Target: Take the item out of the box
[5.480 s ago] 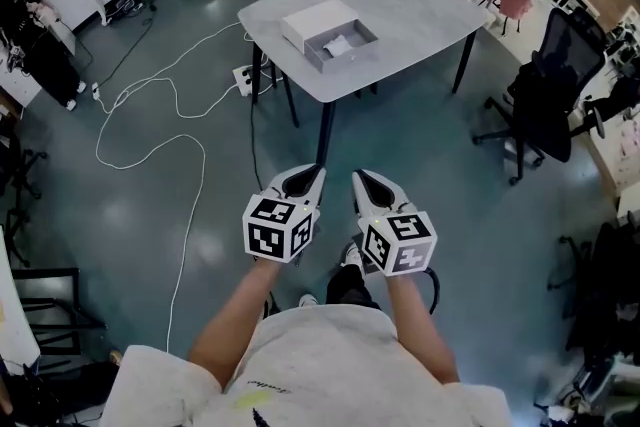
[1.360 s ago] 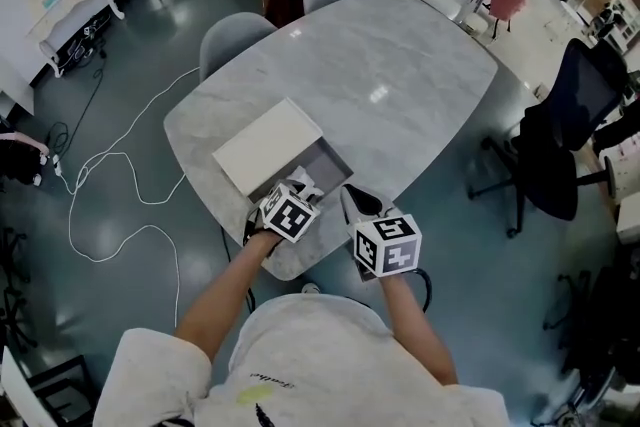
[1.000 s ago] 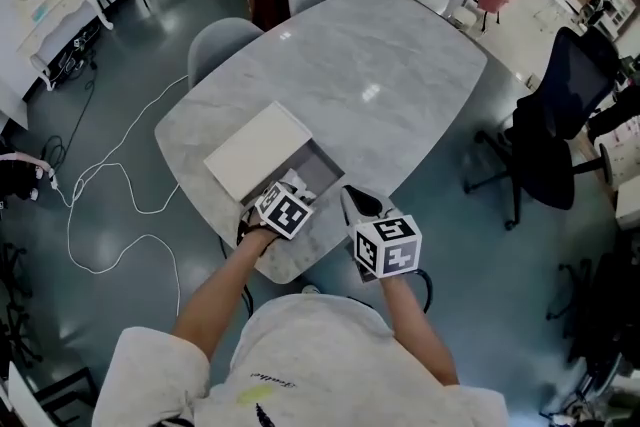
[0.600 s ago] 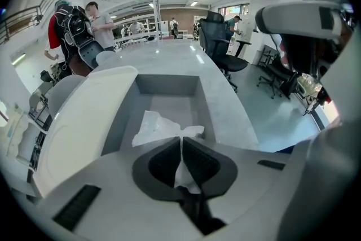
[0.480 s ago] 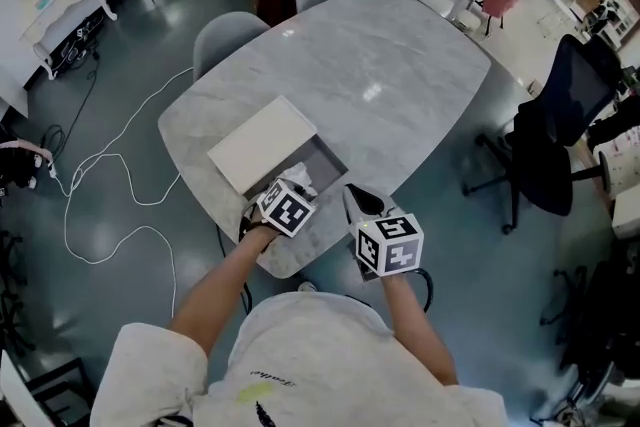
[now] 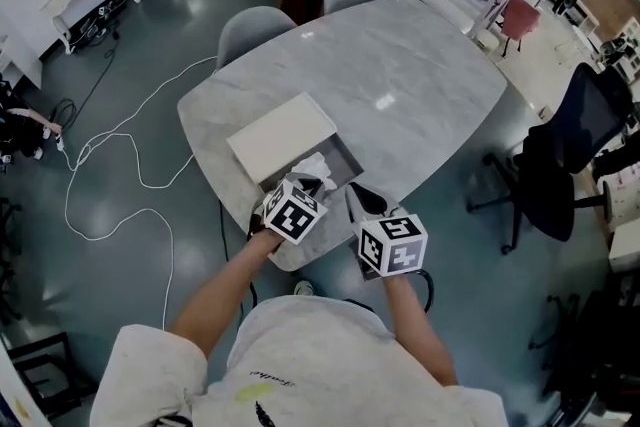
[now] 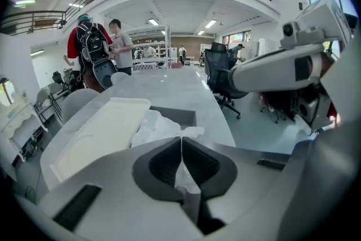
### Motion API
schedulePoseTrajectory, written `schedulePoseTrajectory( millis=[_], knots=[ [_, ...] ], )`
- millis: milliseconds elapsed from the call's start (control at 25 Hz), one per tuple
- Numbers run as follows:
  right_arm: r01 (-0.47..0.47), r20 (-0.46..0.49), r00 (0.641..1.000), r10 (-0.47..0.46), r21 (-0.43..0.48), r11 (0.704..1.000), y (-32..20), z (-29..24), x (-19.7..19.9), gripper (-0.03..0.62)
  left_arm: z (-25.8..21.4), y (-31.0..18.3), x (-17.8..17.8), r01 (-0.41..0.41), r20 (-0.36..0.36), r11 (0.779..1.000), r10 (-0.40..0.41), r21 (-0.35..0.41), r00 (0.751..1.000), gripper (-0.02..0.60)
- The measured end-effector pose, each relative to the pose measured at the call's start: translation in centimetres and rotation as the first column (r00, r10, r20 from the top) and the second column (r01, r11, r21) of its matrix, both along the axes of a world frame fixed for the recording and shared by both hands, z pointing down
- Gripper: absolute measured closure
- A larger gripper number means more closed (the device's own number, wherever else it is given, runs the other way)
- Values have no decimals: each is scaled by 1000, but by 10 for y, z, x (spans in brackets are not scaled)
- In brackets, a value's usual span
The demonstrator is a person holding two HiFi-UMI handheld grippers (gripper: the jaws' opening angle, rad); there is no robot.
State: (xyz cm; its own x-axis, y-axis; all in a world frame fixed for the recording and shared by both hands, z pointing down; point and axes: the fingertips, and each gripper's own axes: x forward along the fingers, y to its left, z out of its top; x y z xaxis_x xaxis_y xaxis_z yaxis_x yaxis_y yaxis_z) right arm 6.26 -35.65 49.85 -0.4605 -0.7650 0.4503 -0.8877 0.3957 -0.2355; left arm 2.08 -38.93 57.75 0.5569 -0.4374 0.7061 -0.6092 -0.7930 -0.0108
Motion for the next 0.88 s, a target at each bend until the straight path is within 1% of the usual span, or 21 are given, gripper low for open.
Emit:
schedulePoseTrajectory(
  millis=[160,280,400,520,720,800,880],
  knots=[
    [47,6,999,-48,26,999,2,-10,-14,589,-28,5,-9,77,-86,996,-73,39,994,566],
    [89,12,996,-89,46,995,4,-17,-29,589,-44,9,-23,130,-117,989,-121,73,986,566],
    [130,16,991,-131,60,990,8,-25,-42,589,-60,14,-39,192,-143,977,-178,95,974,566],
    [178,17,984,-180,70,982,15,-30,-48,589,-72,22,-51,266,-168,957,-245,113,955,566],
    [251,19,967,-254,84,964,24,-38,-45,589,-87,39,-54,367,-208,922,-338,123,918,566],
    [282,22,958,-285,92,955,27,-42,-45,589,-93,47,-56,407,-225,904,-373,131,900,566],
    [313,21,949,-316,98,945,30,-45,-45,589,-98,52,-60,454,-245,881,-414,136,877,566]
  ],
)
